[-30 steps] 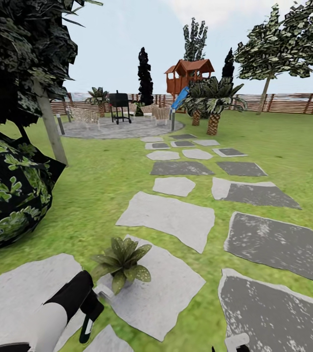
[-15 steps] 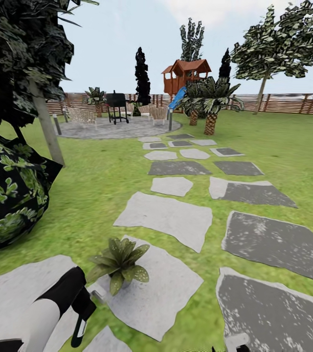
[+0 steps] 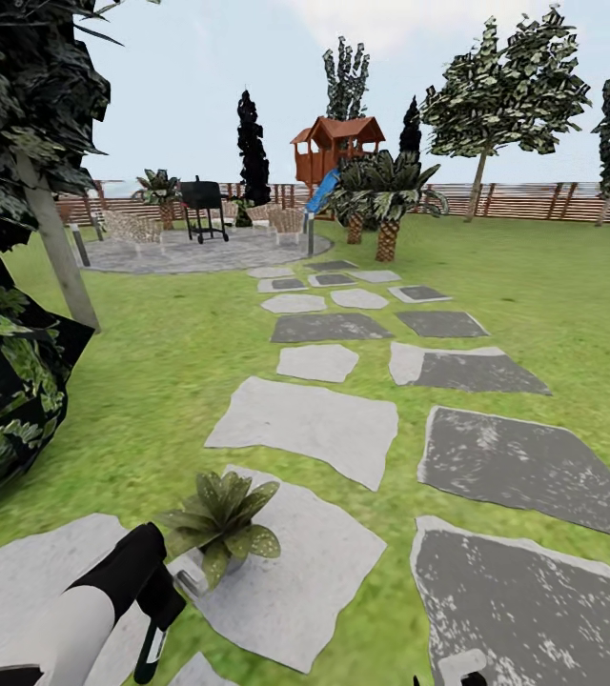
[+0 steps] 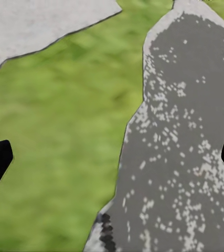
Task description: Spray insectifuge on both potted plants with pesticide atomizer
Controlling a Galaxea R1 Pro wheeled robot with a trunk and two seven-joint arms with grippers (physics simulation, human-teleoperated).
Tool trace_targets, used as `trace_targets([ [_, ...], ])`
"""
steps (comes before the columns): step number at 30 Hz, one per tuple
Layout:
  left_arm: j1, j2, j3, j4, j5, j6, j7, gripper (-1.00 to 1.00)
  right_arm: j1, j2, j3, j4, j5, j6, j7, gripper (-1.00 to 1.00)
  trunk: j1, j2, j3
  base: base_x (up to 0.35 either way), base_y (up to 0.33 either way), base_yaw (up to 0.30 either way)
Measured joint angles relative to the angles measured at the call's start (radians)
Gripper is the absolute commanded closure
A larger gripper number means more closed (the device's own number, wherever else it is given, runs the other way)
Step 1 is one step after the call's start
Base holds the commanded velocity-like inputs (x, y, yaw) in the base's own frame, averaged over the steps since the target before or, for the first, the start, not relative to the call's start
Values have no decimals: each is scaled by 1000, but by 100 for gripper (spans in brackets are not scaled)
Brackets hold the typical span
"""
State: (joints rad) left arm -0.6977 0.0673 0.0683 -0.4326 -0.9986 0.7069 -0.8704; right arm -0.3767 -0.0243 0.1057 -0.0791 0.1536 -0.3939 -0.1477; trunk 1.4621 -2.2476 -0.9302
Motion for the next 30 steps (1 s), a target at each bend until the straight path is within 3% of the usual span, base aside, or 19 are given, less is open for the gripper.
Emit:
trace_targets([
  [11, -4, -8, 0, 0, 1, 2, -2, 100, 0, 0, 0, 0, 0, 0, 0, -100, 0, 0, 0, 113, 101, 0],
  [22, -2, 12, 0, 2, 1, -2, -7, 100, 0, 0, 0, 2, 0, 0, 0, -100, 0, 0, 0, 24, 21, 0],
  [25, -8, 5, -1, 1, 3, 0, -25, 100, 0, 0, 0, 2, 0, 0, 0, -100, 0, 0, 0, 0, 0, 0],
  [29, -24, -14, -38, -15, -6, 1, -48, 100, 0, 0, 0, 2, 0, 0, 0, -100, 0, 0, 0, 0, 0, 0],
  [30, -41, -16, -55, -20, -9, 1, -91, 100, 0, 0, 0, 2, 0, 0, 0, -100, 0, 0, 0, 0, 0, 0],
])
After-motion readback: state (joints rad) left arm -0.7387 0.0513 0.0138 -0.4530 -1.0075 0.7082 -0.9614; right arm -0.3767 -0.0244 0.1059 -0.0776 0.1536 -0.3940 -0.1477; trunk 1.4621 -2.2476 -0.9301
